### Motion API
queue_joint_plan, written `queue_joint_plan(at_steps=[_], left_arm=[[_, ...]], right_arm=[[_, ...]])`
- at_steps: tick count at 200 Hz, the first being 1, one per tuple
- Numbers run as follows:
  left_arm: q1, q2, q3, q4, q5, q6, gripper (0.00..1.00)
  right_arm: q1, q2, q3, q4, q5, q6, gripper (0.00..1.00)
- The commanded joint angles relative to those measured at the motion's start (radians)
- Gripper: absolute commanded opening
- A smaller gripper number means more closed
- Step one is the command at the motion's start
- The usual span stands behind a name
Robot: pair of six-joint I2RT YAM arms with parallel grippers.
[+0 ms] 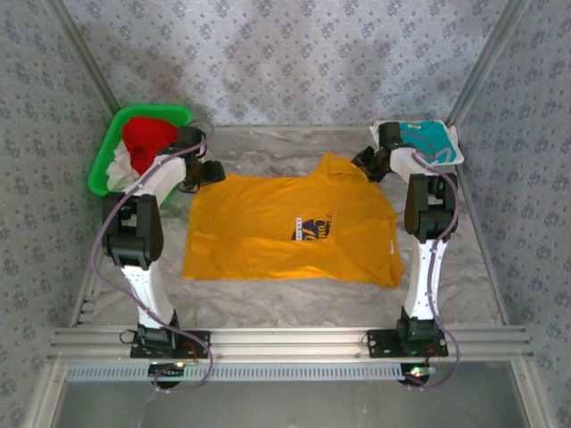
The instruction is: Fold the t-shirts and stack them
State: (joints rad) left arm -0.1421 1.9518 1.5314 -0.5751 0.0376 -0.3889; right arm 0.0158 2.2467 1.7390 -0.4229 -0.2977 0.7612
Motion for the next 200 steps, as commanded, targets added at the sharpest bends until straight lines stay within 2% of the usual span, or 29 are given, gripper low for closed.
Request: queue_joint_plan(at_steps=[1,61,126,149,187,200], left_arm=[[0.005,0.041,0.059,-0.009,0.011,0.024,0.72],[0.006,0.071,0.091,-0.021,0.016,0.025,0.72],[0.006,0.079,0.104,-0.032,0.010,0.026,0.72],[0.005,0.082,0.110,-0.034,0.010,0.027,0.72],[0.005,0.085,0.115,-0.035,0.004,0.030,0.72],[0.006,0.091,0.123,-0.037,-0.007,0.033,0.71]], right_arm=[[-0.040,-0.054,-0.012,-0.035,0.035,-0.038,0.45],[-0.053,0.021,0.054,-0.089,0.036,-0.043,0.45],[-0.053,0.094,0.106,-0.058,0.008,-0.036,0.41],[-0.051,0.095,0.108,-0.048,-0.009,-0.036,0.35],[-0.051,0.048,0.077,-0.025,-0.022,-0.025,0.08],[-0.051,0.024,0.077,-0.026,-0.020,-0.025,0.05]])
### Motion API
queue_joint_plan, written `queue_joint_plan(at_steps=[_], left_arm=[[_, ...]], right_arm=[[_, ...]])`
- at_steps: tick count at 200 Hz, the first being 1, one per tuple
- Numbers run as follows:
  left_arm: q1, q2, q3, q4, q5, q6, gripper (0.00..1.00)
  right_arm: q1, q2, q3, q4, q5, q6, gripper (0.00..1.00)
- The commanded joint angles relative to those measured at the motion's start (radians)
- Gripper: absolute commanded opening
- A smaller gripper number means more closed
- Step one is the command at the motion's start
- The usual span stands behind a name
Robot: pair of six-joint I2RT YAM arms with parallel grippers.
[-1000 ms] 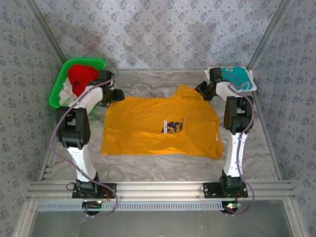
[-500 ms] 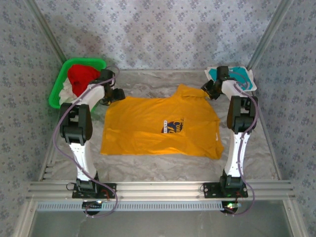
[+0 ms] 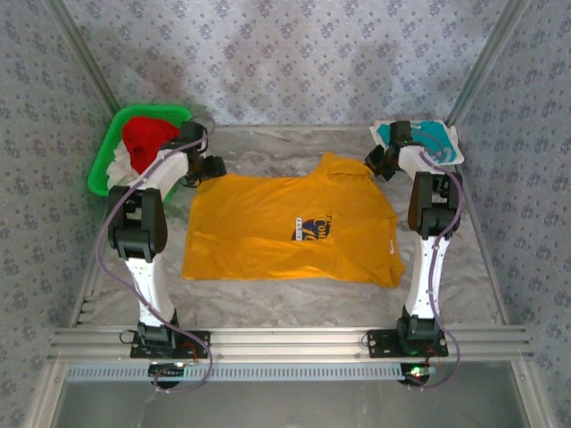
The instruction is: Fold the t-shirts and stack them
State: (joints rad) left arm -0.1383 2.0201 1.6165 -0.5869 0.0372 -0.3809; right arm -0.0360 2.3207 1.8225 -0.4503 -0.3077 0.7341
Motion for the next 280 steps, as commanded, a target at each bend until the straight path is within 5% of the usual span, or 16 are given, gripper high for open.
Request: queue_joint_plan(at_steps=[1,164,280], left_arm=[[0.002,0.023,0.039,-0.026,-0.007,0.026,0.71],[0.032,0.205,0.268,-0.156,0.024,0.087,0.66],[0.006,0.482,0.692,-0.314,0.083,0.120,0.71]], right_arm=[[0.001,-0.052,-0.006,0.001,-0.010,0.003,0.05],[-0.070,-0.114,0.135,-0.115,-0.002,-0.001,0.00],[-0.040,-0.108,0.159,-0.103,-0.016,-0.042,0.00]])
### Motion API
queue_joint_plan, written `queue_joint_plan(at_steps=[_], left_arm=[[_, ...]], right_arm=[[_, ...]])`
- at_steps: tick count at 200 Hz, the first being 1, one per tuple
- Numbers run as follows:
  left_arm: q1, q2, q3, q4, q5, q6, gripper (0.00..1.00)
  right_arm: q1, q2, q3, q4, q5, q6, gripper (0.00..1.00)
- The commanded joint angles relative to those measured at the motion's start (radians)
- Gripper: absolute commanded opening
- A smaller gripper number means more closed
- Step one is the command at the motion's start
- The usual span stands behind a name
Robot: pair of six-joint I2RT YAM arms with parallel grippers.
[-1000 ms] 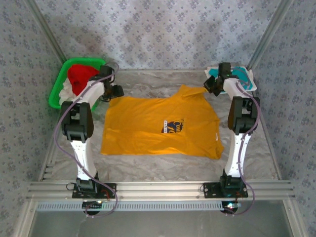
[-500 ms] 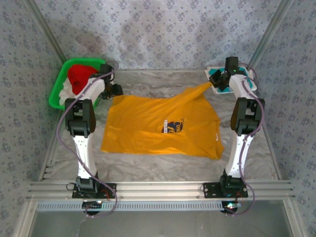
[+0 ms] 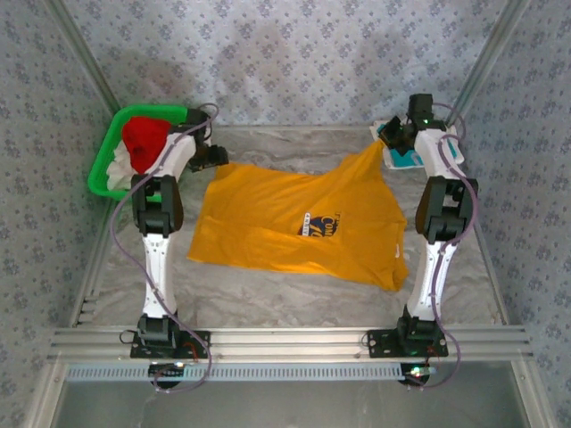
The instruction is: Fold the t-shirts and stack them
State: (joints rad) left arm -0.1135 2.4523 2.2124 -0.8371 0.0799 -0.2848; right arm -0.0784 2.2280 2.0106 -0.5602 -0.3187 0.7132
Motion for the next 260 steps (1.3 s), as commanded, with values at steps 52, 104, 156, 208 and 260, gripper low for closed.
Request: queue_joint_plan(at_steps=[52,104,156,208,260], left_arm=[[-0.032,0.132,0.194,-0.097,0.056,0.013,0.60],[-0.031,0.126,0.209,-0.101,0.014,0.026,0.14],[-0.011,0.079,0.223,-0.101,-0.046,0.027,0.00],[-0.003,0.070,0.320,-0.114,-0.082,0.066,0.00],[0.013,0.064,0.394,-0.137,-0.103,0.090,0.00]], right_arm=[[0.006,-0.037,-0.081,0.031,-0.010,-0.023,0.00],[0.007,-0.047,-0.073,0.033,-0.015,-0.019,0.00],[0.023,-0.003,0.056,-0.023,-0.042,-0.051,0.00],[0.033,0.072,0.268,-0.096,-0.051,-0.075,0.00],[0.037,0.101,0.363,-0.131,-0.061,-0.121,0.00]])
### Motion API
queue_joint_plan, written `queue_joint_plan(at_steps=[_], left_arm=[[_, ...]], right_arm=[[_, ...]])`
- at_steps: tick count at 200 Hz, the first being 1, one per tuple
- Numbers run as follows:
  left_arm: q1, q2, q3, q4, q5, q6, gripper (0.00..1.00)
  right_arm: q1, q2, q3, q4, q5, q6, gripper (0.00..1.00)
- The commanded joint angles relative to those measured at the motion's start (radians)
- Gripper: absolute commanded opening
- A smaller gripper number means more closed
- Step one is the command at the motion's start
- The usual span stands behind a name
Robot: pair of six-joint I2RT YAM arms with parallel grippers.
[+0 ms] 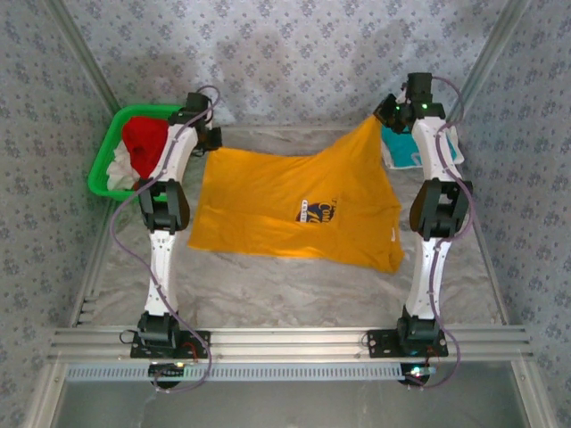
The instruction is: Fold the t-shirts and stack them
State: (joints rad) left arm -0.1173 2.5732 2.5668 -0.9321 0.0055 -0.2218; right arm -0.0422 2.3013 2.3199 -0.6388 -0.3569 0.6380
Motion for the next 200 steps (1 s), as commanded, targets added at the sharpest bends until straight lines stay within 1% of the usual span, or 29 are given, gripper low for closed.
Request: queue_joint_plan(at_steps=[1,17,28,37,50,61,78,96,118,144,171,184,200], left_arm=[[0.017,-0.057,0.039,-0.043,-0.029,0.027,0.00],[0.016,-0.063,0.020,-0.055,-0.034,0.034,0.00],[0.015,-0.087,-0.033,-0.036,-0.049,0.038,0.00],[0.014,-0.128,-0.125,0.011,-0.056,0.038,0.00],[0.015,-0.213,-0.299,0.122,-0.064,0.036,0.00],[0.017,-0.282,-0.429,0.204,-0.070,0.033,0.00],[0.024,-0.343,-0.540,0.262,-0.070,0.039,0.00],[0.028,-0.343,-0.542,0.263,-0.075,0.063,0.00],[0.034,-0.308,-0.458,0.191,-0.076,0.082,0.00],[0.034,-0.319,-0.422,0.176,-0.067,0.091,0.00],[0.032,-0.353,-0.436,0.159,-0.062,0.101,0.00],[0.028,-0.378,-0.474,0.168,-0.061,0.105,0.00],[0.023,-0.409,-0.539,0.181,-0.061,0.100,0.00]], right_arm=[[0.001,0.027,0.053,-0.051,-0.024,-0.046,0.00],[0.006,0.016,0.025,-0.047,-0.030,-0.054,0.00],[0.014,-0.010,-0.028,-0.022,-0.037,-0.065,0.00],[0.016,-0.045,-0.097,0.015,-0.039,-0.066,0.00],[0.016,-0.108,-0.218,0.093,-0.040,-0.054,0.00],[0.013,-0.150,-0.291,0.126,-0.030,-0.050,0.00],[0.006,-0.177,-0.337,0.127,-0.020,-0.066,0.00],[-0.003,-0.167,-0.325,0.112,-0.022,-0.074,0.00],[-0.014,-0.152,-0.276,0.095,-0.031,-0.079,0.00],[-0.021,-0.175,-0.265,0.110,-0.037,-0.090,0.00],[-0.025,-0.238,-0.338,0.138,-0.039,-0.108,0.00],[-0.028,-0.279,-0.403,0.156,-0.037,-0.137,0.00],[-0.031,-0.332,-0.498,0.192,-0.031,-0.128,0.00]])
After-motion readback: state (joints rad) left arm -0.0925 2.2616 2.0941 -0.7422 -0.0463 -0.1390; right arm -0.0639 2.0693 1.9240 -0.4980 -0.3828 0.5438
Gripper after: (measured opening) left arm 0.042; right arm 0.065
